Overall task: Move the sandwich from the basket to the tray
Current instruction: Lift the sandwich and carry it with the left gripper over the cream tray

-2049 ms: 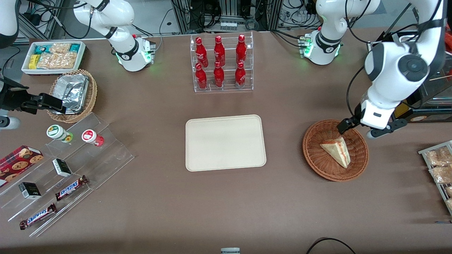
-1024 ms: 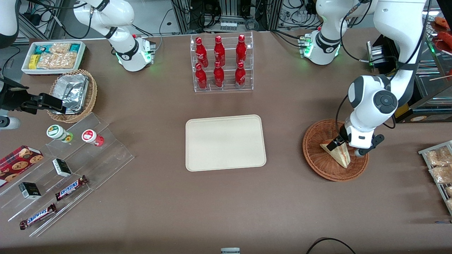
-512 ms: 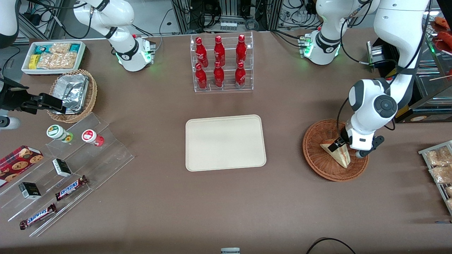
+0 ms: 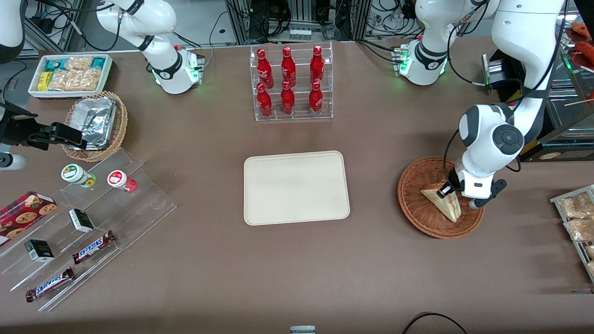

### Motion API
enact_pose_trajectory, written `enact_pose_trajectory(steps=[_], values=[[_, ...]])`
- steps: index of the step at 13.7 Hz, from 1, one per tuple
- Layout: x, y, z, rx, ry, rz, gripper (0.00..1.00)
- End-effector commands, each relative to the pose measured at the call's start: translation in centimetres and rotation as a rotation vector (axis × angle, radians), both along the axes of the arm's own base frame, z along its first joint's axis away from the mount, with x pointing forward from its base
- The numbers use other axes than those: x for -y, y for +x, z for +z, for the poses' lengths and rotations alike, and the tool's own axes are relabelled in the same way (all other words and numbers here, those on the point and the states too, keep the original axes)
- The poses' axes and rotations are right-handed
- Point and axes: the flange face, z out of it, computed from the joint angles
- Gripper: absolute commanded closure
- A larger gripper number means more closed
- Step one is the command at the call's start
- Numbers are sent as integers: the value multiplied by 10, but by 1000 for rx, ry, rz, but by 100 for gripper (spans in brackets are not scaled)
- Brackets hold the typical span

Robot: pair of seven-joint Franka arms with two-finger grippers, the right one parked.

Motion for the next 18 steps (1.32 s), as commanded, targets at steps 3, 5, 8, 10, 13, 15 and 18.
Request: enact_pose_trajectory(steps=[3,5,8,10,13,15,18], values=[[36,-1,90,6,46,-76,100],[83,1,125,-48,59,-140,100],[173,-8,177,-80,68,-277,100],[246,-31,185,-82,66,-377,100],[347,-64,157,-101,64,-524,100],[401,-82,135,-88,45,-567,100],[460,-92,82,-56,11,-555,100]])
